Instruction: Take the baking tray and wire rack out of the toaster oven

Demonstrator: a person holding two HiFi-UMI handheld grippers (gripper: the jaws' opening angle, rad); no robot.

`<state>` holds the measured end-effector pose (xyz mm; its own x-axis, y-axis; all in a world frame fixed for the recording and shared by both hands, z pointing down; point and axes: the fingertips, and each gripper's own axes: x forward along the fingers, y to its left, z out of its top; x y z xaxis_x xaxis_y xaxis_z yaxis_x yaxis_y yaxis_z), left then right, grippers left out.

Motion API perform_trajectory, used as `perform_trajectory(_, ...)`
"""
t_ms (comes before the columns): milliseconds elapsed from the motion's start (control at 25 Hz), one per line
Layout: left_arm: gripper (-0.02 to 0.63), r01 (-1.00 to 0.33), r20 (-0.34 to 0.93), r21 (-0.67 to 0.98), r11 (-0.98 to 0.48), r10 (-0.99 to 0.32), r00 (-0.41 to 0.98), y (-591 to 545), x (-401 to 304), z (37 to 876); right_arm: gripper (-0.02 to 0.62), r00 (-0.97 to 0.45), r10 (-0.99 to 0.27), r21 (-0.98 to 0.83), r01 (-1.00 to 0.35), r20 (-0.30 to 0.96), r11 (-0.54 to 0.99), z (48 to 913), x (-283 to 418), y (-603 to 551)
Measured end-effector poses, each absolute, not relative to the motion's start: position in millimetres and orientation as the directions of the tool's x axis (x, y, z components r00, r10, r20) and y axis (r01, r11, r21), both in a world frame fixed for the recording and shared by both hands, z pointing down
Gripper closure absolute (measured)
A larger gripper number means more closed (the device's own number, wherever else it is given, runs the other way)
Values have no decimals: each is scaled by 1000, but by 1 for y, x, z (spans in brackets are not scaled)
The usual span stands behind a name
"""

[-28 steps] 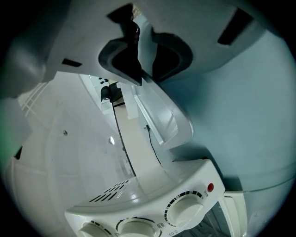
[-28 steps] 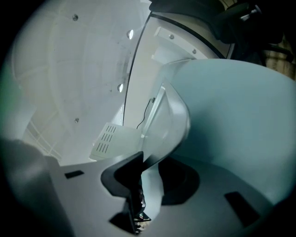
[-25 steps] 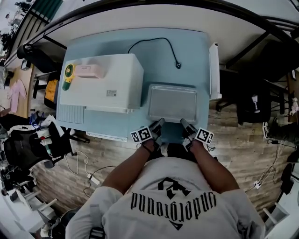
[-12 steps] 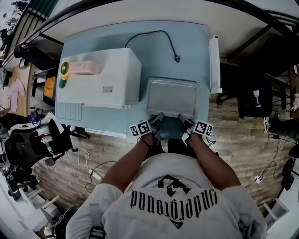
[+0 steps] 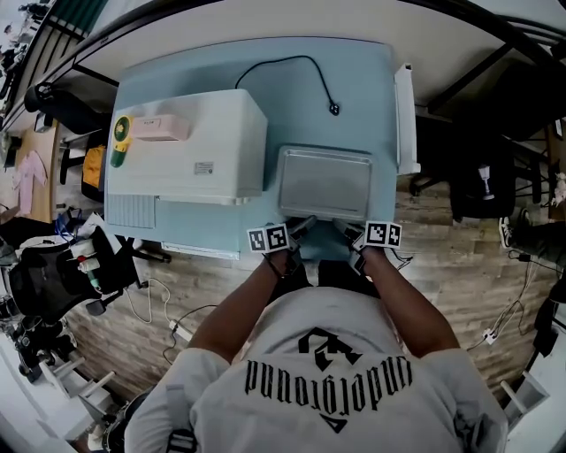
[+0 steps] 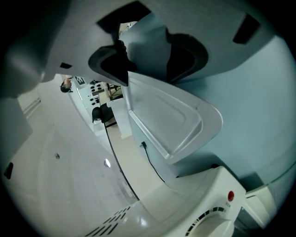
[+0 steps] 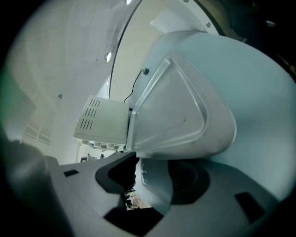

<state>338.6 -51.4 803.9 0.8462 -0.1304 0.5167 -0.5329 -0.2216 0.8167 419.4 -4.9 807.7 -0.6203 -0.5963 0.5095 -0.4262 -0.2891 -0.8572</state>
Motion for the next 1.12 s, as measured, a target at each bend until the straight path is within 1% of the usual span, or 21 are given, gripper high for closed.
perform_trajectory(160,327,-562,567,776,-285,-74,820,-43,335,806,374,-645,-525,-827,-494,555,-268,808,414,4)
perform_trajectory(320,327,-569,588,757,-321,-45,808,-36,331,804,360,-645,-474,-793,-559,599,-241,808,410,12)
perform_trajectory(480,327,-552,582,756,-352,-25,813,-32,325,795,351,-631,-462,-768,-605,623,-210,803,404,18)
perform_trajectory(600,327,-525,572,745,-412,-11,820,-33,323,780,352,-600,-463,-724,-675,652,-144,793,401,17)
perform_trajectory(800,327,-472,561,692,-545,-5,828,-36,316,753,362,-537,-508,-634,-773,673,-24,770,395,12)
perform_trajectory(1000,339,-395,520,613,-684,-27,854,-43,306,714,385,-457,-612,-500,-858,646,113,726,381,-1)
perform_trajectory(1120,372,-324,478,564,-760,-20,878,-44,300,688,402,-421,-673,-410,-893,608,187,693,370,-9)
